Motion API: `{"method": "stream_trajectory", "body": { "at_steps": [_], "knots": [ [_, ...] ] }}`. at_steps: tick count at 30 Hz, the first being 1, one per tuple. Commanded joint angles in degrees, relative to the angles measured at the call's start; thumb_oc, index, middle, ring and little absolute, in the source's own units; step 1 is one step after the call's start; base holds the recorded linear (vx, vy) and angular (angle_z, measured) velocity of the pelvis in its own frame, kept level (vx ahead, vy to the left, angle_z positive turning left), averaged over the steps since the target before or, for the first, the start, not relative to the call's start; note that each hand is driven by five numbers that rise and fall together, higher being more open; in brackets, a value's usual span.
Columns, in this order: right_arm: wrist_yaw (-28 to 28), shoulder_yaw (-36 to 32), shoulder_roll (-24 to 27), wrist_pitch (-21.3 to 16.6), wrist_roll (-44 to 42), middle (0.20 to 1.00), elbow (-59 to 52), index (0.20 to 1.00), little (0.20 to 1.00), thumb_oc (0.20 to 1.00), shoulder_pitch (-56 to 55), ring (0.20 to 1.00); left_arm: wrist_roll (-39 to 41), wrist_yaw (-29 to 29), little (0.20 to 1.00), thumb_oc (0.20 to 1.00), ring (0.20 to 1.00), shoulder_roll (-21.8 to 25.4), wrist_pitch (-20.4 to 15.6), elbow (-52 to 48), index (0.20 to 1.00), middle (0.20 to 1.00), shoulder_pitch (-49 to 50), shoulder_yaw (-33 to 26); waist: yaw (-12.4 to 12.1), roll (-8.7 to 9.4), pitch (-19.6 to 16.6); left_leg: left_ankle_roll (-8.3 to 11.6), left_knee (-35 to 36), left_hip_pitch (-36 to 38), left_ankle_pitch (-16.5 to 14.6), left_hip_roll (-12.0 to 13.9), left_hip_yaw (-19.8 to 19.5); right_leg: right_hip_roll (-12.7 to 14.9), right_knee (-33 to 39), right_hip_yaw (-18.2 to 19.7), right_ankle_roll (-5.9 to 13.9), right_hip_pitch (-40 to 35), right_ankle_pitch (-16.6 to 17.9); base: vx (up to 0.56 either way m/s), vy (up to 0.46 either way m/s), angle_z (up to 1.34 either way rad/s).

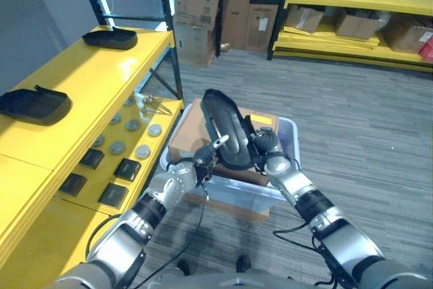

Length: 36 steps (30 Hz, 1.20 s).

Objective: Move parts from the plastic box to the shelf.

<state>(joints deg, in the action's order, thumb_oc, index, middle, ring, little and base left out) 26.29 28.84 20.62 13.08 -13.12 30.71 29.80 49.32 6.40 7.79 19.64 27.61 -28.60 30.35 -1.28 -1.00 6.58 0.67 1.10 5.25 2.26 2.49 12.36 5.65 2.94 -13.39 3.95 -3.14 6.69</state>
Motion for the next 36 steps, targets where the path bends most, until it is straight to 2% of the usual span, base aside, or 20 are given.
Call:
{"method": "stream_trajectory", "body": {
  "at_steps": [1, 13, 14, 15, 16, 19, 24, 28, 31, 34, 35, 36],
  "knots": [
    [-0.04, 0.96, -1.58, -2.59, 1.41, 0.2, 0.45, 0.2, 0.2, 0.2, 5.51, 0.2, -0.47, -1.31, 1.0, 1.0, 1.0, -3.45, -2.04, 0.85, 1.0, 1.0, -5.21, 3.38, -1.92, 0.75, -2.32, 3.19, -3.2, -1.65, -2.34, 3.81, -2.09, 5.93, -2.19, -1.62, 6.69, -1.78, -3.7, 0.0, 0.0, 0.0],
    [-0.33, 3.03, -3.32, -1.37, 1.74, 0.2, 0.24, 0.2, 0.2, 0.2, 5.89, 0.2, -0.47, -0.62, 1.0, 1.0, 1.0, -4.35, -3.68, 0.24, 1.0, 1.0, -5.43, 5.79, -1.65, 0.66, -1.95, 3.17, -3.26, -1.11, -2.5, 3.78, -2.14, 5.96, -2.5, -1.45, 6.71, -2.07, -3.91, 0.0, 0.0, 0.0],
    [-0.23, 3.22, -3.38, -1.12, 1.6, 0.2, 0.19, 0.2, 0.2, 0.2, 6.15, 0.2, -0.42, 0.02, 0.862, 0.862, 0.862, -4.34, -4.03, 0.12, 0.862, 0.862, -5.57, 5.89, -1.63, 0.63, -1.92, 3.2, -3.25, -1.1, -2.48, 3.76, -2.15, 5.94, -2.53, -1.42, 6.7, -2.06, -3.92, 0.0, 0.0, 0.0],
    [-0.25, 3.25, -3.39, -1.0, 1.59, 0.2, 0.14, 0.2, 0.2, 0.2, 6.23, 0.2, -0.89, 0.34, 0.25, 0.25, 0.25, -4.3, -4.37, 0.1, 0.25, 0.25, -5.66, 5.78, -1.64, 0.62, -1.9, 3.2, -3.24, -1.07, -2.49, 3.75, -2.17, 5.93, -2.53, -1.39, 6.7, -2.08, -3.94, 0.0, 0.0, 0.0],
    [-0.17, 3.34, -3.25, -0.83, 1.4, 0.2, 0.05, 0.2, 0.2, 0.2, 6.33, 0.2, -2.2, 0.57, 0.2, 0.2, 0.2, -4.05, -5.33, 0.26, 0.2, 0.2, -5.68, 5.43, -1.72, 0.6, -1.86, 3.2, -3.22, -0.99, -2.52, 3.74, -2.22, 5.95, -2.56, -1.39, 6.69, -2.13, -3.96, 0.0, 0.0, 0.0],
    [0.29, 3.42, -3.23, -0.58, 1.03, 0.2, 0.22, 0.2, 0.2, 0.2, 6.56, 0.2, -3.28, 1.52, 0.2, 0.2, 0.2, -3.82, -5.35, -0.14, 0.2, 0.2, -5.52, 5.17, -1.98, 0.54, -1.76, 3.24, -3.2, -0.91, -2.54, 3.69, -2.38, 5.98, -2.53, -1.55, 6.66, -2.31, -4.01, 0.0, 0.0, 0.0],
    [0.91, 3.38, -3.31, -2.11, 0.15, 0.2, 1.96, 0.2, 0.2, 0.2, 6.04, 0.2, -6.6, -0.52, 0.2, 0.2, 0.2, -3.07, -7.42, -0.39, 0.2, 0.2, -5.21, 4.35, -2.48, 0.42, -1.73, 3.27, -3.13, -0.82, -2.53, 3.62, -2.7, 6.06, -2.46, -1.83, 6.59, -2.6, -4.03, 0.0, 0.0, 0.0],
    [0.7, 3.38, -3.36, -4.33, 0.39, 0.2, 3.82, 0.2, 0.2, 0.2, 5.22, 0.2, -6.6, -0.41, 0.2, 0.2, 0.2, -2.81, -7.71, -1.08, 0.2, 0.2, -5.18, 4.23, -2.66, 0.28, -1.75, 3.31, -2.97, -0.8, -2.49, 3.56, -2.86, 6.1, -2.36, -1.96, 6.61, -2.65, -3.96, 0.0, 0.0, 0.0],
    [0.01, 3.1, -3.11, -8.29, 0.67, 0.2, 6.48, 0.2, 0.2, 0.2, 3.54, 0.2, -7.83, 0.19, 0.2, 0.2, 0.2, -2.24, -10.06, -0.81, 0.2, 0.2, -4.93, 3.6, -2.71, 0.25, -1.85, 3.34, -2.9, -0.83, -2.48, 3.47, -2.95, 6.12, -2.29, -2.09, 6.62, -2.67, -3.93, 0.0, 0.0, 0.0],
    [0.33, 2.66, -2.76, -9.41, -0.89, 0.2, 6.84, 0.2, 0.2, 0.2, 3.05, 0.2, -11.44, 0.88, 0.2, 0.2, 0.2, -1.47, -12.38, -0.54, 0.2, 0.2, -4.8, 2.58, -2.67, 0.28, -1.74, 3.36, -2.85, -0.78, -2.42, 3.44, -2.94, 6.13, -2.29, -2.06, 6.61, -2.69, -3.96, 0.0, 0.0, 0.0],
    [0.94, 2.18, -2.69, -9.43, -1.92, 1.0, 6.55, 1.0, 1.0, 1.0, 2.88, 1.0, -13.42, 2.17, 0.2, 0.2, 0.2, -1.05, -13.4, -0.77, 0.2, 0.2, -4.77, 2.05, -2.68, 0.32, -1.71, 3.4, -2.76, -0.73, -2.38, 3.42, -3.0, 6.11, -2.15, -2.04, 6.6, -2.8, -3.95, 0.0, 0.0, 0.0],
    [1.45, 1.71, -2.6, -8.97, -2.78, 1.0, 6.08, 1.0, 1.0, 1.0, 2.76, 1.0, -15.39, 3.54, 0.2, 0.2, 0.2, -0.62, -14.27, -1.3, 0.2, 0.2, -4.72, 1.62, -2.7, 0.34, -1.64, 3.4, -2.7, -0.66, -2.37, 3.39, -2.99, 6.11, -2.11, -2.08, 6.58, -2.88, -3.97, 0.0, 0.0, 0.0]
  ]
}}
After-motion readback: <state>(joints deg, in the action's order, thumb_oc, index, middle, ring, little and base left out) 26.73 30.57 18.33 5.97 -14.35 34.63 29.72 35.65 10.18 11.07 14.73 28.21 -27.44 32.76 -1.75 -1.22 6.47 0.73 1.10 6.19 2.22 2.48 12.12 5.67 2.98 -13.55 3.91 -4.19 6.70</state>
